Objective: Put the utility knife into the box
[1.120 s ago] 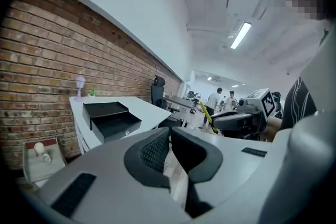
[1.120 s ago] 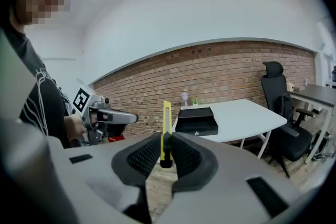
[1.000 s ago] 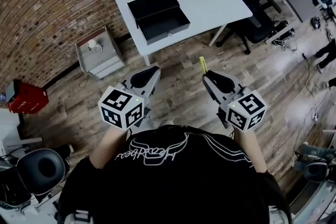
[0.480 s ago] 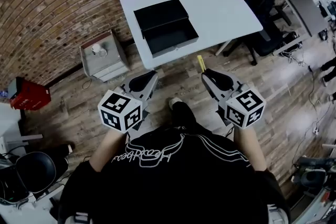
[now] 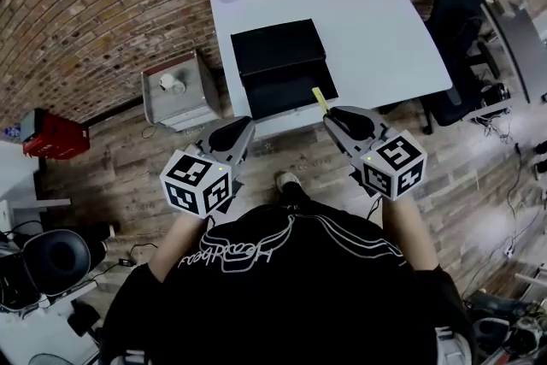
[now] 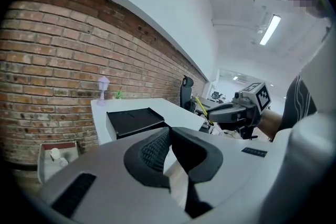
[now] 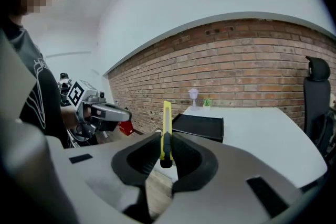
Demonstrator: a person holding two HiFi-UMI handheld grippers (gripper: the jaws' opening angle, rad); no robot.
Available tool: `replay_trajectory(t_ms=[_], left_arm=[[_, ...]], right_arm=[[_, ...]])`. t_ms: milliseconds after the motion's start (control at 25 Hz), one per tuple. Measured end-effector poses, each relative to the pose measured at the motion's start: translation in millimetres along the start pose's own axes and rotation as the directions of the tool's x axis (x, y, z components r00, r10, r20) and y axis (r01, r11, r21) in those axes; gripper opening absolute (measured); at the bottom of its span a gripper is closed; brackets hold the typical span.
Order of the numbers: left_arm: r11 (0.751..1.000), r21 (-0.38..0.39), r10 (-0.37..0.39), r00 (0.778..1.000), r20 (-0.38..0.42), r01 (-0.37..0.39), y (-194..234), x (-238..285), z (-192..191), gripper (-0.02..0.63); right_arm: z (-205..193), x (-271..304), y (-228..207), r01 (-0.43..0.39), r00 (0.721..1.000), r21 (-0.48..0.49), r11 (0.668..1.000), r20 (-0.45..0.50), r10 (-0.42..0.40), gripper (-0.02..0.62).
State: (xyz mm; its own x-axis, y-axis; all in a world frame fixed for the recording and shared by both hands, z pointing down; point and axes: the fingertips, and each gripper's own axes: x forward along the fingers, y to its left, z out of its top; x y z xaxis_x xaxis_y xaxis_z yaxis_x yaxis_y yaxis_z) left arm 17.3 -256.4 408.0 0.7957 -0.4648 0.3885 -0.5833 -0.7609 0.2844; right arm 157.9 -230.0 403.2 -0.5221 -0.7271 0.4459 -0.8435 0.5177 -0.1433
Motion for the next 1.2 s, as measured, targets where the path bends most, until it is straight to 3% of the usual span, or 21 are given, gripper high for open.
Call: replay_trajectory(t_ms=[320, 600, 960, 1200], left_arm=[[0.998, -0.023, 0.060, 0.998, 0.028, -0.060, 22.0, 23.1, 19.1, 0.038], [0.989, -0.064, 0.135, 0.990, 0.029, -0.133, 44.6, 30.2, 19.8, 0.038], [0.966, -0.120, 0.232, 0.972, 0.023, -0.228, 69.5, 33.5, 8.6, 0.038], [0.949, -0.164, 0.273, 0.962, 0.008, -0.268, 80.7, 31.2, -11.3, 0.038]], right_arm=[[0.7, 52.6, -35.3, -0.073, 0.991, -0.089, 0.993, -0.119, 0.062, 0.069], [-14.0, 101.0, -46.6, -0.157, 0.965, -0.174, 0.972, -0.238, 0.113, 0.069], [-45.4, 153.0, -52.3, -0.283, 0.914, -0.230, 0.931, -0.358, 0.189, 0.069], [-71.3, 183.1, -50.7, -0.343, 0.865, -0.315, 0.885, -0.474, 0.167, 0.070]])
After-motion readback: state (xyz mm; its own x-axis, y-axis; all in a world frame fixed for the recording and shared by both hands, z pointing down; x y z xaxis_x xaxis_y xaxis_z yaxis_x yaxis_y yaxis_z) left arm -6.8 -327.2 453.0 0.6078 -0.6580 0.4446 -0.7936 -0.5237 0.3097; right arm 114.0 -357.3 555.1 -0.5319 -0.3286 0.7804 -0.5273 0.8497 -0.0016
